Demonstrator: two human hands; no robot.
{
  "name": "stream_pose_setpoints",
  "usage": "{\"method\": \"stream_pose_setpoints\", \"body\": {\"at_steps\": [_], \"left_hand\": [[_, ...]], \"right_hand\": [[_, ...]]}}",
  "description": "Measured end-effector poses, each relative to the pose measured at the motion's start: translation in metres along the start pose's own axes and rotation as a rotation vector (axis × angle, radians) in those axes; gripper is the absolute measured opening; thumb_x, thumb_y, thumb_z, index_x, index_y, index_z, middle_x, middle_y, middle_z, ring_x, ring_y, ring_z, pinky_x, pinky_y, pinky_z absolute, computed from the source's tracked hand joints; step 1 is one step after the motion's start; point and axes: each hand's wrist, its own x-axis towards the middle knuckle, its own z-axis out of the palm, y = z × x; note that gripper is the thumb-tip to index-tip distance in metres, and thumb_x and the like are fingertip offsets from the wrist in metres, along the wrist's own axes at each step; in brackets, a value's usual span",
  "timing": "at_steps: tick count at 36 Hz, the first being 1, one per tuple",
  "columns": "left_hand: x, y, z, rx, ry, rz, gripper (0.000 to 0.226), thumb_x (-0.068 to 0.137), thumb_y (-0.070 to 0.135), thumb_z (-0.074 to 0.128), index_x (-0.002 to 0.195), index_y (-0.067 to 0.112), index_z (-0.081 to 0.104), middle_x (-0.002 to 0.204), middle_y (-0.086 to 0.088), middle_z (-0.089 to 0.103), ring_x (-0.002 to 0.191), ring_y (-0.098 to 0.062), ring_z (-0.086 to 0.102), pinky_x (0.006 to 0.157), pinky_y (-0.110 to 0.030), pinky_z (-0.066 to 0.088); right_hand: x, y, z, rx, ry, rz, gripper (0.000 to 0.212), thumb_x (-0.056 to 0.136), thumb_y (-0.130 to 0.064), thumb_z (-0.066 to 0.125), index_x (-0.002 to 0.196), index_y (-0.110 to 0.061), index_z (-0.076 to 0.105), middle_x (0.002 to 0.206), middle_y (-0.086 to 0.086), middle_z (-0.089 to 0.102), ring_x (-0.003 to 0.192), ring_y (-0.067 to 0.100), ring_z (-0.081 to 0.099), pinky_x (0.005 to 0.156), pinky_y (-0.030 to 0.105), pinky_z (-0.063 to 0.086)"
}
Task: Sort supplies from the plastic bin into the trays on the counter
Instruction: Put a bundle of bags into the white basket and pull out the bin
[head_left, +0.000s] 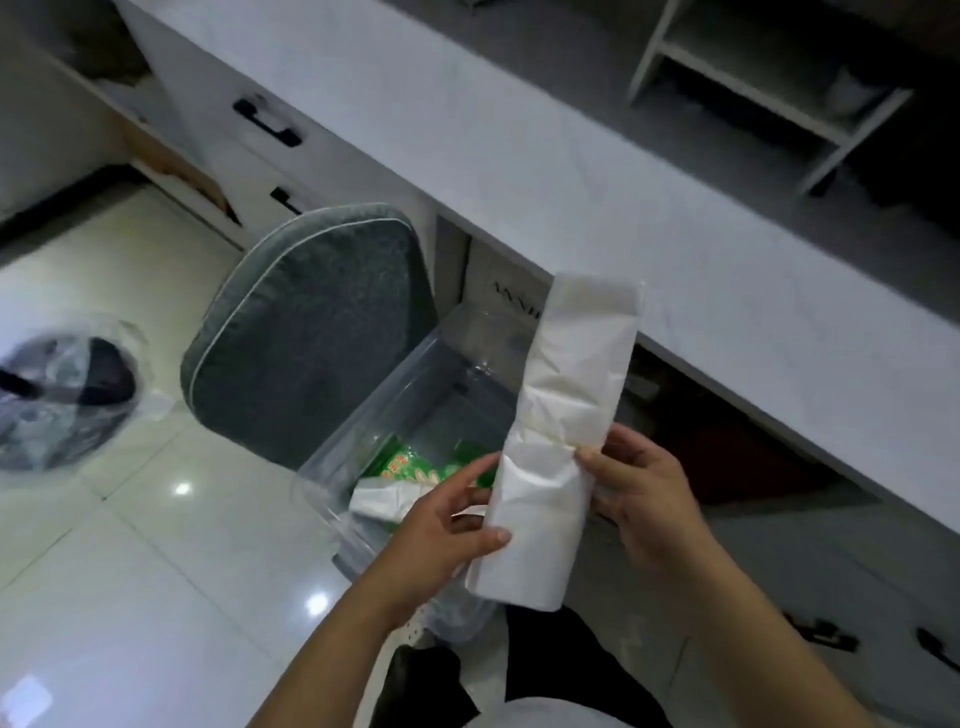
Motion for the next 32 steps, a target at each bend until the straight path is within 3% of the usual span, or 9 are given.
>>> {"method": "stream_pose_setpoints", "body": {"at_steps": [4, 8, 14, 17, 20, 24, 32], "left_hand": [[-0.006, 0.022, 0.028, 0.055, -0.102, 0.076, 0.071, 0.08, -0.005, 0.074, 0.134, 0.036, 0.053, 0.112, 0.004, 0.074, 0.095, -0.016, 0.072, 0.077, -0.025, 0.056], [-0.007, 0.045, 0.071, 0.114, -0.199, 0.155, 0.071, 0.08, -0.002, 0.075, 0.139, 0.032, 0.053, 0.119, -0.005, 0.071, 0.108, -0.024, 0.069, 0.085, -0.034, 0.058], [-0.003, 0.059, 0.157, 0.187, -0.327, 0.249, 0.072, 0.08, 0.013, 0.079, 0.139, 0.041, 0.051, 0.125, -0.005, 0.068, 0.114, -0.026, 0.066, 0.091, -0.042, 0.057], [0.003, 0.055, 0.214, 0.221, -0.377, 0.263, 0.071, 0.083, 0.012, 0.077, 0.142, 0.041, 0.048, 0.128, -0.005, 0.067, 0.117, -0.027, 0.065, 0.094, -0.045, 0.056], [0.009, 0.042, 0.281, 0.222, -0.442, 0.257, 0.071, 0.083, 0.01, 0.076, 0.141, 0.041, 0.049, 0.128, -0.006, 0.067, 0.118, -0.028, 0.064, 0.093, -0.04, 0.056], [0.019, 0.017, 0.374, 0.239, -0.552, 0.212, 0.071, 0.081, 0.011, 0.078, 0.14, 0.041, 0.051, 0.129, -0.007, 0.067, 0.119, -0.027, 0.064, 0.092, -0.037, 0.056], [0.039, -0.003, 0.508, 0.339, -0.719, 0.165, 0.061, 0.085, 0.016, 0.075, 0.139, 0.036, 0.053, 0.133, -0.005, 0.063, 0.118, -0.025, 0.064, 0.089, -0.033, 0.055]], "right_hand": [[-0.036, -0.023, -0.023, 0.053, 0.018, -0.088, 0.036, 0.074, -0.009, 0.073, 0.11, -0.011, 0.072, 0.109, 0.012, 0.074, 0.097, 0.031, 0.072, 0.068, 0.038, 0.059], [-0.07, -0.048, -0.065, 0.064, 0.026, -0.213, 0.047, 0.073, -0.018, 0.077, 0.119, -0.015, 0.069, 0.118, 0.011, 0.071, 0.105, 0.033, 0.069, 0.073, 0.044, 0.058], [-0.11, -0.066, -0.144, 0.059, -0.015, -0.335, 0.05, 0.069, -0.023, 0.081, 0.117, -0.026, 0.068, 0.114, 0.007, 0.073, 0.102, 0.029, 0.071, 0.069, 0.036, 0.059], [-0.125, -0.065, -0.198, 0.062, 0.004, -0.395, 0.049, 0.072, -0.017, 0.079, 0.119, -0.028, 0.067, 0.113, 0.007, 0.073, 0.101, 0.028, 0.071, 0.069, 0.035, 0.059], [-0.144, -0.062, -0.262, 0.084, 0.035, -0.437, 0.053, 0.078, -0.009, 0.076, 0.126, -0.028, 0.062, 0.114, 0.009, 0.073, 0.102, 0.029, 0.071, 0.069, 0.035, 0.059], [-0.174, -0.06, -0.355, 0.085, 0.125, -0.46, 0.056, 0.079, -0.014, 0.077, 0.128, -0.033, 0.058, 0.116, 0.009, 0.072, 0.103, 0.03, 0.07, 0.072, 0.039, 0.059], [-0.218, -0.065, -0.481, 0.168, 0.295, -0.509, 0.05, 0.069, -0.019, 0.077, 0.115, -0.036, 0.067, 0.112, 0.007, 0.074, 0.099, 0.028, 0.072, 0.076, 0.045, 0.061]]}}
